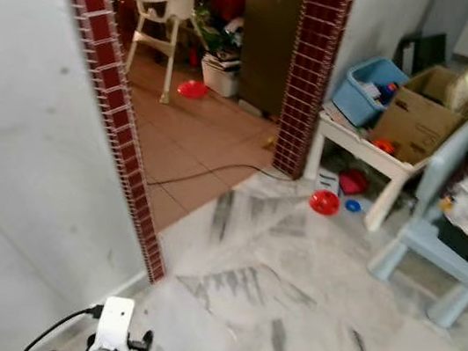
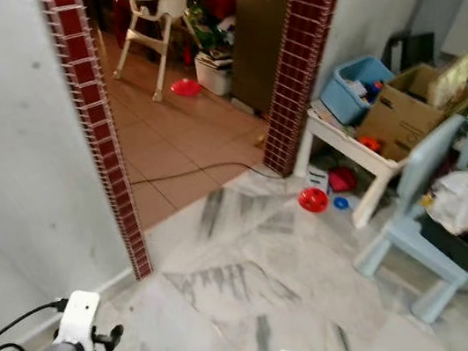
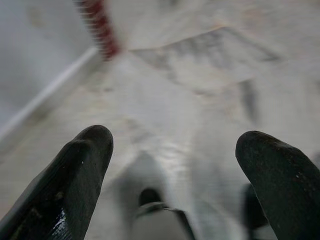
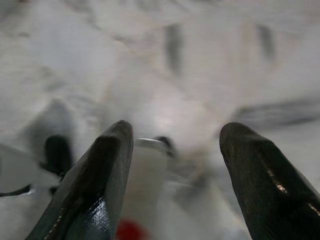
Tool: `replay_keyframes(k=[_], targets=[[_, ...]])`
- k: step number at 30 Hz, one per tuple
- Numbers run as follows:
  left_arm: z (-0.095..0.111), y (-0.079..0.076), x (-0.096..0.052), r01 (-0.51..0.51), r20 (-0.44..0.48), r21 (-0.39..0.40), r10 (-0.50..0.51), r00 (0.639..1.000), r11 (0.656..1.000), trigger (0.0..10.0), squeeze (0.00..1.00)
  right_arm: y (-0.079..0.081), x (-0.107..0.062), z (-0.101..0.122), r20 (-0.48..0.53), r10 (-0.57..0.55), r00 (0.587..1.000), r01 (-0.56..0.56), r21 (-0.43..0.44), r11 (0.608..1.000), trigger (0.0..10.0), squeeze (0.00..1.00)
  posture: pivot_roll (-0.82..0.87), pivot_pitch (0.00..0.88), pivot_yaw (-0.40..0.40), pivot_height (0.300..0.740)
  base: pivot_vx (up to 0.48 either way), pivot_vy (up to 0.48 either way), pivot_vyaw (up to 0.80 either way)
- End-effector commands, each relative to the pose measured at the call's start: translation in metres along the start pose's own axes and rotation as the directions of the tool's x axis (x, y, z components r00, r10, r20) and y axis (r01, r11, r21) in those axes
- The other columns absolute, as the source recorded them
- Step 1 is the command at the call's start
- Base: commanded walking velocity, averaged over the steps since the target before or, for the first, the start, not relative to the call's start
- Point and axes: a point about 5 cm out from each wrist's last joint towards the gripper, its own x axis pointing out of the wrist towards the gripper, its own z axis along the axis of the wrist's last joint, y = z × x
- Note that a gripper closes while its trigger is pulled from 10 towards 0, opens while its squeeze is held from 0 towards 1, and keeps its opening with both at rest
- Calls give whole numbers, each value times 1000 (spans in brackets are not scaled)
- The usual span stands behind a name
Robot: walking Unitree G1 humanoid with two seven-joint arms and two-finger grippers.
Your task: Hang keys on a hook
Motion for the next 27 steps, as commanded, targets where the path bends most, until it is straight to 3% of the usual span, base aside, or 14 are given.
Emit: replay_keyframes(k=[1, 6, 12, 27], targets=[[4, 16, -1, -34, 7, 24, 34, 999, 999, 10000, 0, 10, 3, 8, 26, 25, 999, -25, 7, 1000, 10000, 0, -83, 0, 59, 740, 0, -379, 0], [5, 16, 0, -34, 7, 22, 34, 999, 999, 10000, 0, 9, 3, 8, 25, 22, 999, -23, 20, 1000, 10000, 0, -82, 0, 58, 740, 0, -377, 0], [6, 16, 0, -36, 10, 28, 36, 999, 999, 10000, 0, 9, 3, 9, 20, 20, 1000, -21, 27, 999, 10000, 0, -80, 0, 57, 740, 0, -344, -742], [8, 17, 0, -46, 12, 4, 46, 999, 999, 10000, 0, 8, 4, 12, 24, 16, 1000, -17, 41, 999, 10000, 0, -80, 0, 54, 740, 0, 0, -744]])
